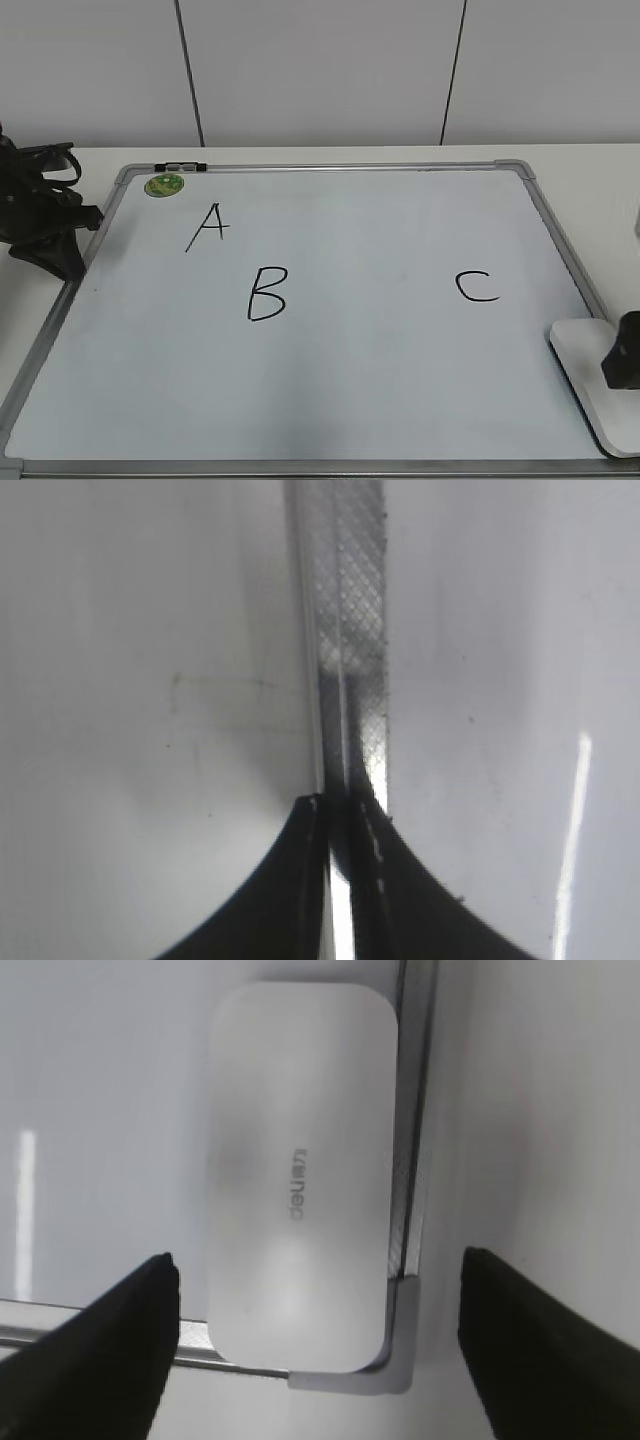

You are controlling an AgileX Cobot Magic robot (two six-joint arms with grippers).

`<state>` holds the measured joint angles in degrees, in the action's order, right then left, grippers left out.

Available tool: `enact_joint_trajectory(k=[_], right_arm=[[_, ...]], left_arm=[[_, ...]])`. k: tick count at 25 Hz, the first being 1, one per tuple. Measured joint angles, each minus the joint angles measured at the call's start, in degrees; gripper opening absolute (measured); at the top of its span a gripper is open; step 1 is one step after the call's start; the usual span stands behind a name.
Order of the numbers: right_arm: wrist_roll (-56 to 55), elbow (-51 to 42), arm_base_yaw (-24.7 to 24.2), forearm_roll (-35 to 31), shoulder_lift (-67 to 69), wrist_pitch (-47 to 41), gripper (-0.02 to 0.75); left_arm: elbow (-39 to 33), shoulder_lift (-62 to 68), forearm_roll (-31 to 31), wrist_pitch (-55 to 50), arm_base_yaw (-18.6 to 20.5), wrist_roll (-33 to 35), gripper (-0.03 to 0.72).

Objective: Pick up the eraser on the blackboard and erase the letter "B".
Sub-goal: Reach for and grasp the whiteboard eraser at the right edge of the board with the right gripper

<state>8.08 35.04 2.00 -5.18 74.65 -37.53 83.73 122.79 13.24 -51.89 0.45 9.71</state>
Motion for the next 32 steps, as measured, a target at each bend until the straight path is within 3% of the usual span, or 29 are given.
enact_joint_trajectory(k=[10, 17, 32], right_arm=[[0.3, 1.5, 0.4, -0.9, 8.0, 2.3, 0.669], [0.3, 3.5, 4.0, -1.2, 8.1, 2.3, 0.668], [-1.9, 3.5, 4.1, 2.2, 8.4, 3.7, 0.657]], left_arm=[[0.0, 0.0, 0.0, 0.0, 0.0, 0.0, 0.011], [0.0, 0.0, 0.0, 0.0, 0.0, 0.0, 0.011], [0.0, 0.0, 0.0, 0.0, 0.0, 0.0, 0.011]])
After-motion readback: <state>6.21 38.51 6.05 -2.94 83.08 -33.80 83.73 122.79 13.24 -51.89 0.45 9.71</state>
